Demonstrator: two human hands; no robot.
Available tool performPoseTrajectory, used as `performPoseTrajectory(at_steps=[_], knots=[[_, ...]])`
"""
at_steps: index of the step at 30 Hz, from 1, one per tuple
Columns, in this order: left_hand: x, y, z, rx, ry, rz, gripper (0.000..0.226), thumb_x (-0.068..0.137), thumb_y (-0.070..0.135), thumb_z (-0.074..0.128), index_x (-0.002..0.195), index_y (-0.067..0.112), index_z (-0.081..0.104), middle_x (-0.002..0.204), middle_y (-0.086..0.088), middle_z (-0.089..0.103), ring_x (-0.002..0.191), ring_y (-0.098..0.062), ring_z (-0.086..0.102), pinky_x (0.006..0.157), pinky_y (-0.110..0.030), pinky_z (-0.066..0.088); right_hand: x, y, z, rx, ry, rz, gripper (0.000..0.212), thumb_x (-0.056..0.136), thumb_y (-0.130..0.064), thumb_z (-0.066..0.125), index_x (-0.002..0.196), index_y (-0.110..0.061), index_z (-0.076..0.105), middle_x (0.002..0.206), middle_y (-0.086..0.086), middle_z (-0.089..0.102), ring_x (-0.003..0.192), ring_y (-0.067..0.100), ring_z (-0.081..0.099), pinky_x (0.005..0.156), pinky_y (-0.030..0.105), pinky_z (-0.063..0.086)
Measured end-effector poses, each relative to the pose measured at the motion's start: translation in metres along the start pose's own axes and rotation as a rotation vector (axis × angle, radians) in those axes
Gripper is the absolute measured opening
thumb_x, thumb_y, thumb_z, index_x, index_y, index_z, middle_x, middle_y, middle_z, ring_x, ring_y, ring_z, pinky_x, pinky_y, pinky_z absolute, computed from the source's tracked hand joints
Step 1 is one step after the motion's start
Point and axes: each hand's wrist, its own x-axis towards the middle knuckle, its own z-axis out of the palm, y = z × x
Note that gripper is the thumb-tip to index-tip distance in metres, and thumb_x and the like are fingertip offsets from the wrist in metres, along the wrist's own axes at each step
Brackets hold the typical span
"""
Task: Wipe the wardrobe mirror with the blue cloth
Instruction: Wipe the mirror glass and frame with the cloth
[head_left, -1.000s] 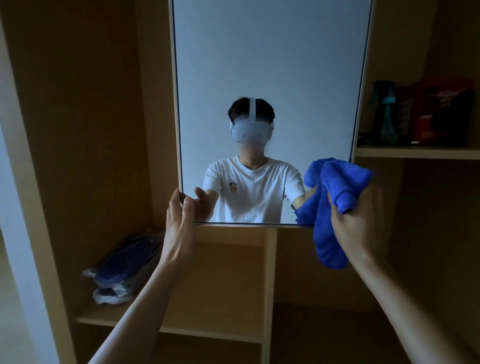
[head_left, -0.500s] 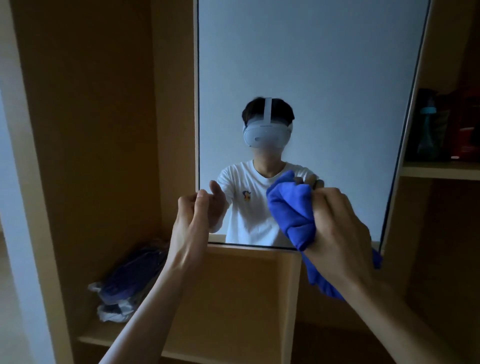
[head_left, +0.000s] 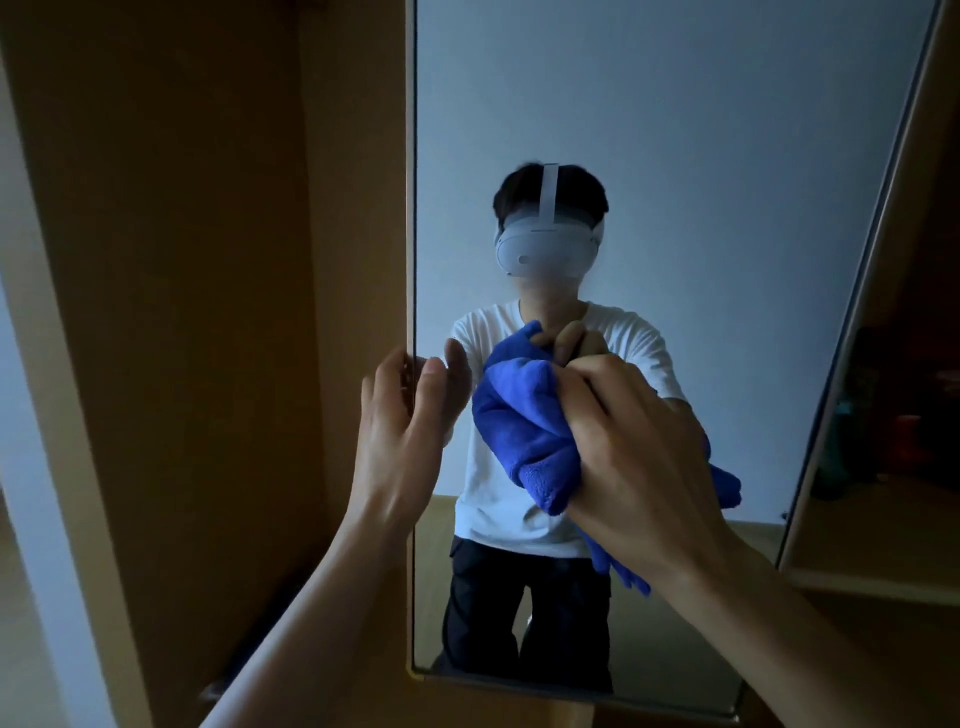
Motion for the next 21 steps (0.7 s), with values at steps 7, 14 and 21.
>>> performPoseTrajectory(at_steps=[7, 14, 21], knots=[[0.095, 0.138, -0.008, 0.024, -0.045, 0.011, 0.031, 0.088, 0.066, 0.048, 0.105, 0.040, 0.054, 0.113, 0.012, 0.057, 0.112, -0.016, 0.060, 0.098, -0.049, 0.053, 0.141, 0.023, -0.083, -0.074, -0.054, -0.040, 0.033, 0.070, -0.004, 0.062, 0.102, -0.010, 0.056, 0.090, 0.005, 0.053, 0.079, 0.025, 0.055, 0.067, 0.029, 0.029], [0.183, 0.251, -0.018, 0.101, -0.063, 0.029, 0.064, 0.096, 0.067, 0.049, 0.145, 0.025, 0.044, 0.136, 0.000, 0.051, 0.119, -0.020, 0.057, 0.102, -0.047, 0.052, 0.270, 0.049, -0.142, -0.137, -0.148, -0.150, 0.054, 0.076, -0.003, 0.066, 0.129, -0.009, 0.055, 0.107, 0.006, 0.057, 0.094, 0.026, 0.056, 0.087, 0.043, 0.050], [0.237, 0.310, -0.025, 0.102, -0.082, 0.098, 0.054, 0.100, 0.057, 0.050, 0.137, 0.017, 0.050, 0.123, 0.001, 0.056, 0.112, -0.018, 0.055, 0.093, -0.036, 0.050, 0.349, 0.051, -0.183, -0.236, -0.057, -0.197, 0.048, 0.074, -0.016, 0.067, 0.121, -0.015, 0.059, 0.107, 0.004, 0.058, 0.091, 0.026, 0.053, 0.078, 0.040, 0.045]])
